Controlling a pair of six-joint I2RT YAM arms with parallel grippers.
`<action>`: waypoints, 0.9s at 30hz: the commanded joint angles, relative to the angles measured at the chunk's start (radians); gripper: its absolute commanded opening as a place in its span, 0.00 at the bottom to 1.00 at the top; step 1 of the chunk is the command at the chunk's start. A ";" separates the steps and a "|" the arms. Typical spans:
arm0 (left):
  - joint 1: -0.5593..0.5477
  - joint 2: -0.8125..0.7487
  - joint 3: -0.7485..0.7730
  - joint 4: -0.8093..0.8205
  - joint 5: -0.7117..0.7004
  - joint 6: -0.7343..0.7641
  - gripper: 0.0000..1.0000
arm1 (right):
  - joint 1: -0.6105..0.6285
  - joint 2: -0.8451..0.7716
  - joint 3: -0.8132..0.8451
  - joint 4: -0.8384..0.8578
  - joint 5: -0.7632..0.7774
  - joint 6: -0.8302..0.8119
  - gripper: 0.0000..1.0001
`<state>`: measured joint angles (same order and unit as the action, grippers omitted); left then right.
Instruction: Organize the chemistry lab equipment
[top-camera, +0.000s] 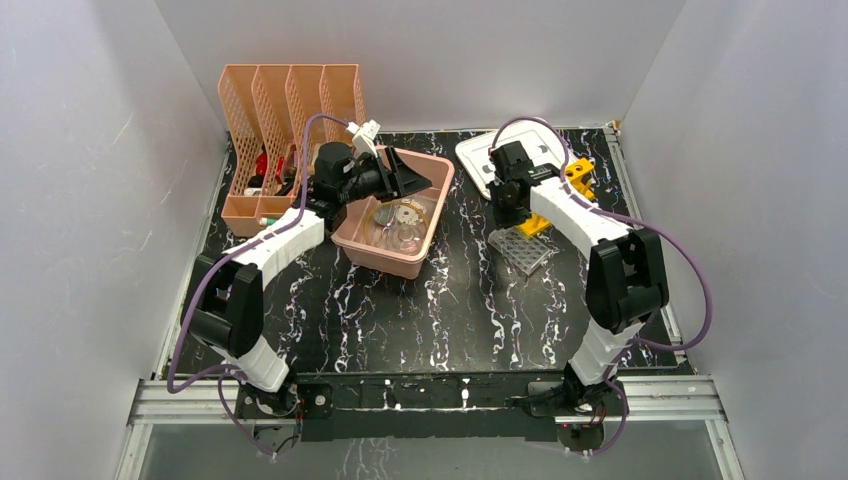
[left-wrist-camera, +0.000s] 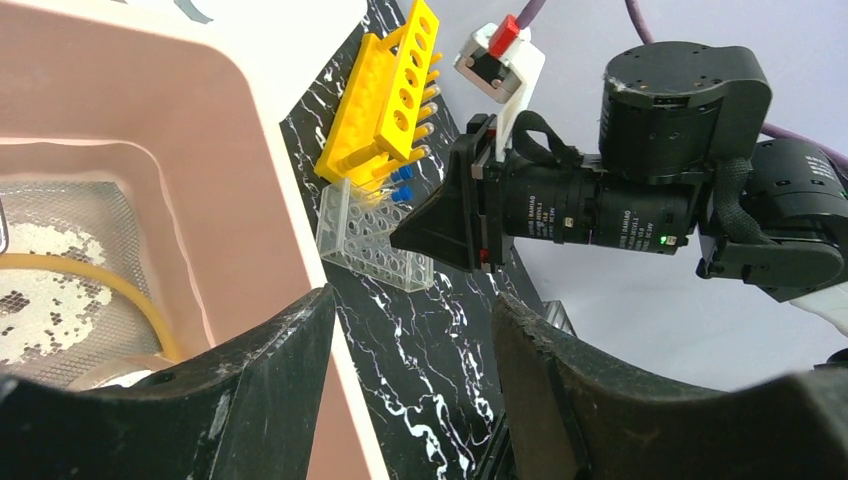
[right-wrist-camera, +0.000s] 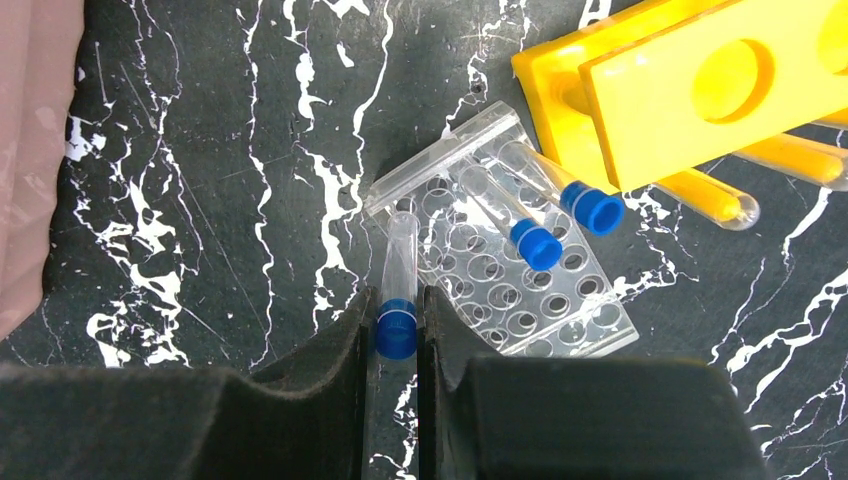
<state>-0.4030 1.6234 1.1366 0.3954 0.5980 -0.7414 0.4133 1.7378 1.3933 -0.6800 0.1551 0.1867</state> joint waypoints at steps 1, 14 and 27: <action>-0.002 -0.033 -0.012 0.005 0.002 0.019 0.57 | 0.008 0.033 0.046 0.016 0.016 -0.004 0.02; -0.002 -0.038 -0.029 0.010 0.007 0.023 0.57 | 0.033 0.074 0.065 -0.001 0.042 -0.009 0.22; -0.002 -0.034 -0.031 0.012 0.016 0.022 0.57 | 0.037 0.043 0.075 -0.001 0.060 -0.003 0.51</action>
<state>-0.4030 1.6234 1.1160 0.3954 0.5953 -0.7319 0.4458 1.8153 1.4139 -0.6830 0.1890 0.1795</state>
